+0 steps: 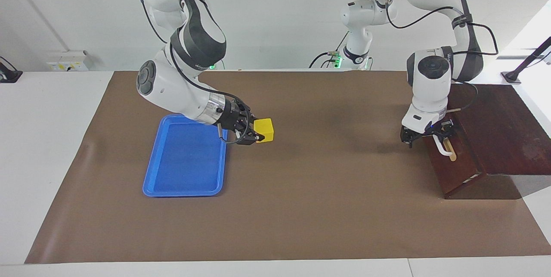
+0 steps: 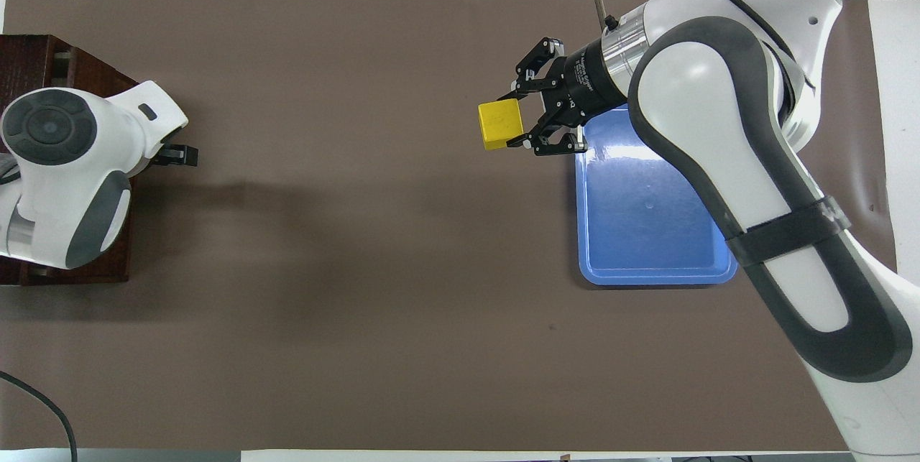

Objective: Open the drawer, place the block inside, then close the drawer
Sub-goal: 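Lift the block with the right gripper while the left gripper pulls the drawer, then carry the block toward the left gripper while the left gripper reaches it, then grasp the block with the left gripper and open the right gripper, then lower the block into the drawer with the left gripper while the right gripper withdraws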

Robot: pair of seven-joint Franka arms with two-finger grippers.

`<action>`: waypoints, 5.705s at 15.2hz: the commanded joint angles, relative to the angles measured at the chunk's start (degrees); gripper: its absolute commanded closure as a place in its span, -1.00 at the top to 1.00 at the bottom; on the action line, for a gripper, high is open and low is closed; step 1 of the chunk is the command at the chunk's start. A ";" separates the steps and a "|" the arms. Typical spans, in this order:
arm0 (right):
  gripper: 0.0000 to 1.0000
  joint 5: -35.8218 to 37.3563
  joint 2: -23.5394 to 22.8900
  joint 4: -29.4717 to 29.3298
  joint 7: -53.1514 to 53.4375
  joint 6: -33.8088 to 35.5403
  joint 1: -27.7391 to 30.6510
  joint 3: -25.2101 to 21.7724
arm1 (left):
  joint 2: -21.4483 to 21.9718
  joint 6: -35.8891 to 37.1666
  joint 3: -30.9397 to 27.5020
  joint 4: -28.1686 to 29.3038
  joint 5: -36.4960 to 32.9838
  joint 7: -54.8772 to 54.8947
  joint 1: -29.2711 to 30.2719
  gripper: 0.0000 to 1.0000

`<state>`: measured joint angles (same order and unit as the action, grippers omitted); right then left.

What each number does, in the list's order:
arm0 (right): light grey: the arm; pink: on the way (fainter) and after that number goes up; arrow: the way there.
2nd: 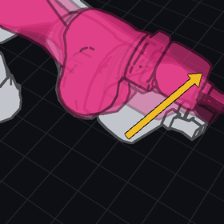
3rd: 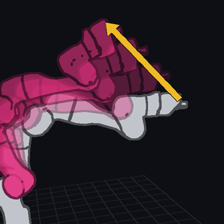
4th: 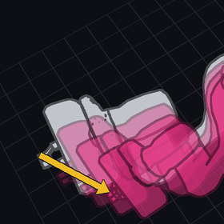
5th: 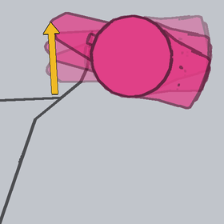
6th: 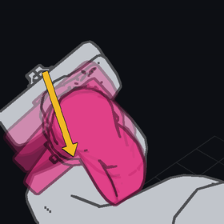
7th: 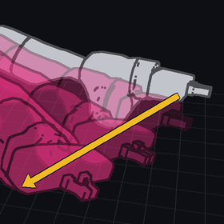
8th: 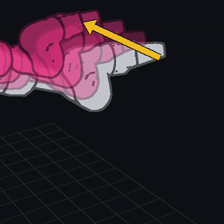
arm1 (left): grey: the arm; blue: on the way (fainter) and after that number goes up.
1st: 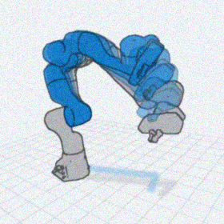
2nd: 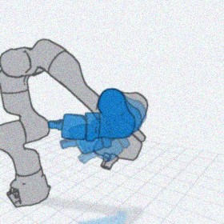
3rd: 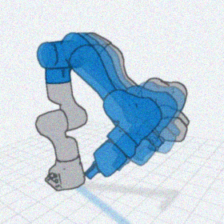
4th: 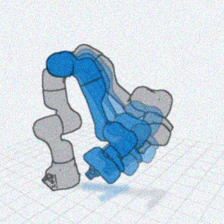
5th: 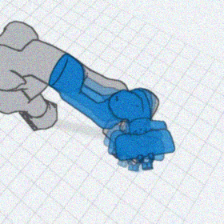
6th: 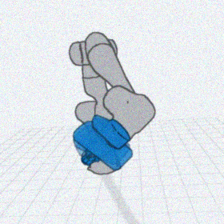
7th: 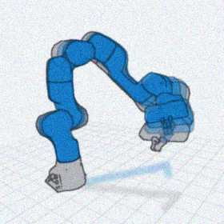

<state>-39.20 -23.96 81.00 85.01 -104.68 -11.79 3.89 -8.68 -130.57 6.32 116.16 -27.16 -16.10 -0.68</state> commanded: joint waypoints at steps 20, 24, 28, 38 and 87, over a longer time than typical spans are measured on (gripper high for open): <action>-1.00 -1.67 0.41 0.22 5.95 -4.64 -2.70 -0.20 | -1.96 22.64 -0.08 -23.17 27.78 -74.09 -17.07 1.00; -1.00 -1.67 0.41 0.22 7.54 -6.85 -4.82 -0.20 | -2.04 21.41 -0.08 -23.52 31.01 -95.83 -20.67 1.00; -1.00 -1.67 0.32 0.30 9.12 -9.57 -6.92 -0.20 | -8.44 22.73 -0.43 -30.97 31.03 -107.70 -25.59 1.00; -1.00 -1.58 0.32 0.39 9.39 -9.75 -7.80 -0.20 | -13.12 19.04 -0.43 -37.76 29.54 -116.79 -28.32 1.00; 1.00 41.03 16.39 1.01 -77.77 21.80 13.20 -0.99 | 5.70 14.86 -1.40 -6.35 27.97 -62.21 8.50 1.00</action>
<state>-1.51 -10.03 80.60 14.00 -83.53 0.65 2.27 -4.32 -120.26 4.79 112.54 2.80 -78.60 8.47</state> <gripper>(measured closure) 0.000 0.194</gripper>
